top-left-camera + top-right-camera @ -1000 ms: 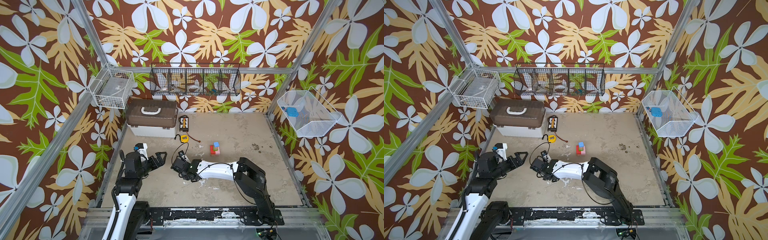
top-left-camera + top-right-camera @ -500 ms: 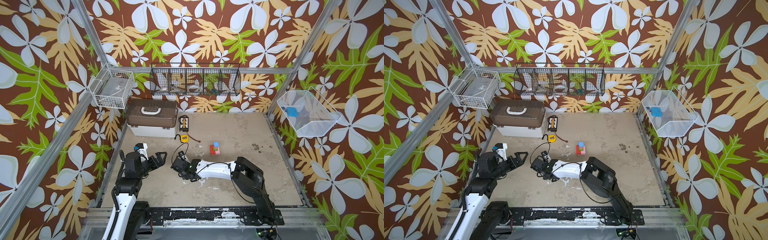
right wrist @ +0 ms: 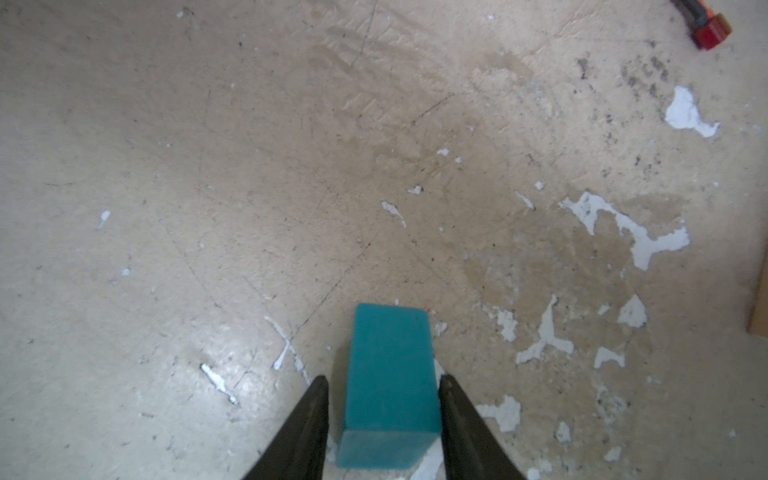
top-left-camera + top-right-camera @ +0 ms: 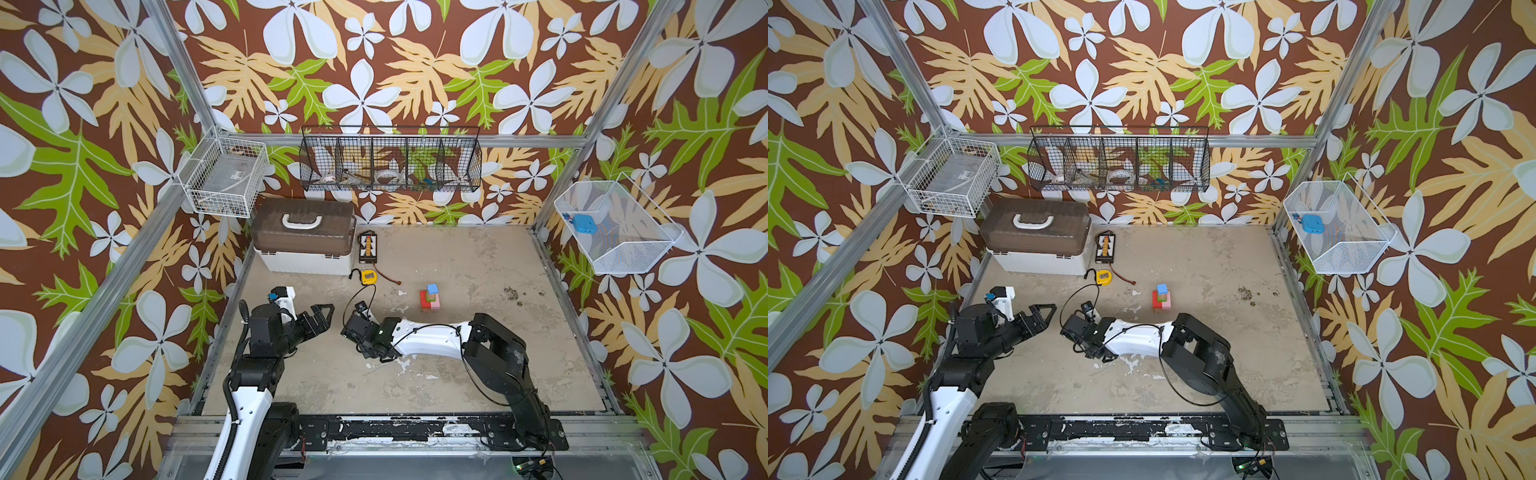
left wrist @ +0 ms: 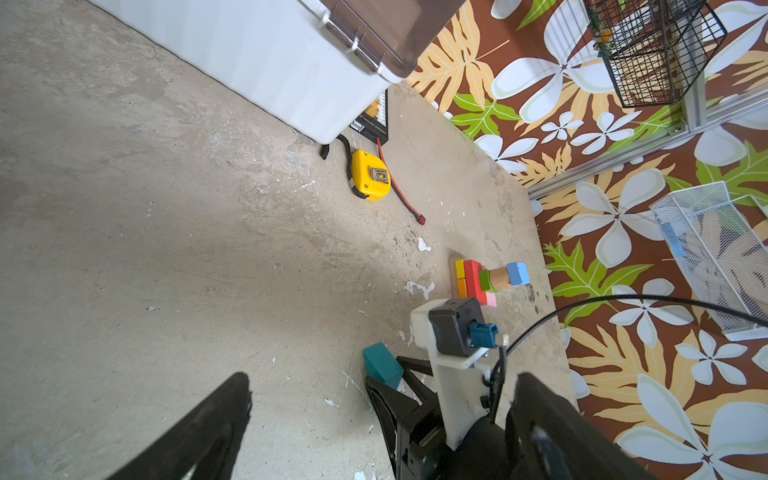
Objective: Build the wood block tower
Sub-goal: 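Close the right gripper on the teal wedge block, then lift the teal block and carry it above the tower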
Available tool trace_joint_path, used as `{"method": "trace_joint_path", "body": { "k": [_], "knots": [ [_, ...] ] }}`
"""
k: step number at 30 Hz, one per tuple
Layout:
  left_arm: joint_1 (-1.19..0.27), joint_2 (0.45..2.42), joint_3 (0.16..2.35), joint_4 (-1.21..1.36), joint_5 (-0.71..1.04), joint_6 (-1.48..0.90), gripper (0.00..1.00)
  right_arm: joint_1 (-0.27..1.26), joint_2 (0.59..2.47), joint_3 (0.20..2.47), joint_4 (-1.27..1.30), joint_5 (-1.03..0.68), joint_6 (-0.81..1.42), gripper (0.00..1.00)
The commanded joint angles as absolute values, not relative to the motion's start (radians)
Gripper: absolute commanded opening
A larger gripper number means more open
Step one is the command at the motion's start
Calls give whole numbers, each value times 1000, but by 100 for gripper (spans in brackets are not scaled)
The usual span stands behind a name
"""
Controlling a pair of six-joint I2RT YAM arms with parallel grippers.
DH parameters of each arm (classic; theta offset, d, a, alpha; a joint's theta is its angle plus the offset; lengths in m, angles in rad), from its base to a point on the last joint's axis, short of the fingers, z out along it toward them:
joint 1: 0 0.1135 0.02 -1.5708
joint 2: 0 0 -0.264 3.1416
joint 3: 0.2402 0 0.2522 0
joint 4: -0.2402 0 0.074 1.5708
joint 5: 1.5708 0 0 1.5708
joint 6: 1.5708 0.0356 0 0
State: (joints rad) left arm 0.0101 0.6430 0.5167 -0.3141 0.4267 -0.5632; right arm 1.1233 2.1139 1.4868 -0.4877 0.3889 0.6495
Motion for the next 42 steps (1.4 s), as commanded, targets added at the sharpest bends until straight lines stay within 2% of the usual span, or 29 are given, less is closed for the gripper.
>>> {"method": "trace_joint_path", "body": {
  "k": [1, 13, 18, 26, 30, 34, 39, 40, 41, 42],
  "knots": [
    [10, 641, 515, -290, 439, -551, 100, 1119, 2116, 1487, -483, 377, 642, 43],
    [10, 640, 515, -290, 439, -551, 100, 1115, 2111, 1494, -484, 358, 626, 27],
    [10, 640, 516, -290, 441, -551, 100, 1115, 2044, 1473, -471, 368, 603, 20],
    [9, 638, 514, -288, 445, -551, 100, 1114, 1752, 1328, -397, 472, 559, 13],
    [8, 638, 514, -288, 444, -551, 100, 1115, 1585, 1242, -305, 447, 490, 8],
    [8, 638, 512, -287, 442, -552, 100, 1115, 1405, 1125, -201, 434, 456, 8],
    [9, 638, 513, -287, 443, -552, 100, 1115, 1153, 965, -59, 504, 401, 8],
    [9, 638, 513, -288, 443, -552, 100, 1112, 1123, 952, -41, 517, 379, 7],
    [9, 638, 512, -287, 443, -554, 100, 1106, 1097, 954, -43, 531, 359, 0],
    [9, 639, 512, -287, 443, -553, 100, 1095, 1078, 967, -58, 532, 348, 0]
  ]
}}
